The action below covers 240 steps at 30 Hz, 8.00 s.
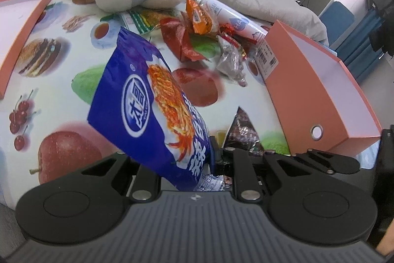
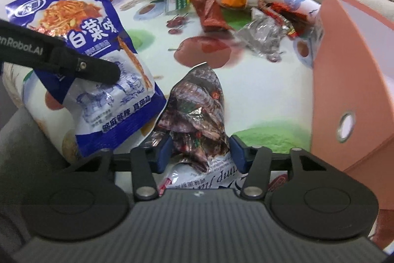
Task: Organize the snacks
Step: 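Lift the blue bag with the left tool while the right tool lifts the dark wrapper, then drop the blue bag and dark wrapper into the pink box, opening both tools, then withdraw both open tools from the box back toward the snack pile, then grasp the red sausage wrapper with the left tool while the right tool grasps the clear plastic bag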
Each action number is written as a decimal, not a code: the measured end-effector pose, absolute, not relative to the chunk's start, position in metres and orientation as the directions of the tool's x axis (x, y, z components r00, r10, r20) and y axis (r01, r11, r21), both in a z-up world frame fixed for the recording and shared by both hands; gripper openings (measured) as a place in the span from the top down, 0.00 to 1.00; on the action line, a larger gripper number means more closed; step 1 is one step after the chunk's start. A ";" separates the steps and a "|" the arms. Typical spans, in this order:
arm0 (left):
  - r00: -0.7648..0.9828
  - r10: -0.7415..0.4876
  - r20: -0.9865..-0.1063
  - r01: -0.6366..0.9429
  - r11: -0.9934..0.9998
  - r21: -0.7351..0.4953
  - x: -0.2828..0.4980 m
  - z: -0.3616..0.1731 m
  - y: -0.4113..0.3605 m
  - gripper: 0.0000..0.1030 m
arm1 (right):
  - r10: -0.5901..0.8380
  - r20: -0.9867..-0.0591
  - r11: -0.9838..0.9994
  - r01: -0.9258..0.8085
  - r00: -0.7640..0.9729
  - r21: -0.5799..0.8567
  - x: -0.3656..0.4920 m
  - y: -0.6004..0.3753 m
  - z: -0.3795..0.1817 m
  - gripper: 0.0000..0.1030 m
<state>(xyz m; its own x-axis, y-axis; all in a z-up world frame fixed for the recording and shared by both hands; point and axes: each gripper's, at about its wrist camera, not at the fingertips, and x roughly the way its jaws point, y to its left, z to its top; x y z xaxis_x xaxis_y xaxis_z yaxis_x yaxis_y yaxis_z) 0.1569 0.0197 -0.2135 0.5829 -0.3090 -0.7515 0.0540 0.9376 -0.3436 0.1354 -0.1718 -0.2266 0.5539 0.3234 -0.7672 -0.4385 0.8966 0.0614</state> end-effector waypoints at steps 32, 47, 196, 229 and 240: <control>0.709 -0.349 -0.612 0.201 0.933 -0.299 0.206 -0.061 -0.039 0.78 | 0.217 -0.518 0.975 -0.214 0.828 0.066 0.165 -0.239 -0.058 0.48; 0.701 -0.442 -0.559 0.304 0.895 -0.326 0.243 -0.021 -0.126 0.78 | 0.091 -0.437 0.996 -0.082 0.895 0.039 0.183 -0.306 -0.036 0.48; 0.659 -0.283 -0.697 -0.018 0.920 -0.391 0.331 -0.263 0.054 0.33 | 0.168 -0.586 0.978 -0.210 0.793 -0.003 0.255 -0.148 -0.235 0.36; 0.690 -0.280 -0.668 -0.011 0.918 -0.396 0.388 -0.286 0.027 0.49 | 0.072 -0.683 0.994 -0.111 0.727 -0.014 0.322 -0.145 -0.264 0.44; 0.661 -0.280 -0.696 -0.029 0.918 -0.396 0.342 -0.279 0.040 0.50 | 0.103 -0.697 0.989 -0.147 0.710 -0.003 0.283 -0.143 -0.256 0.45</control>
<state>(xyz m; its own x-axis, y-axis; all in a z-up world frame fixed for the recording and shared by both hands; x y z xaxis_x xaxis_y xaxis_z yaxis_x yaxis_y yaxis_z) 0.3417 0.0400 -0.2791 0.6614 -0.2800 -0.6958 -0.0286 0.9176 -0.3964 0.2825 -0.1427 -0.2557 0.7096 0.1029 -0.6971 -0.1466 0.9892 -0.0032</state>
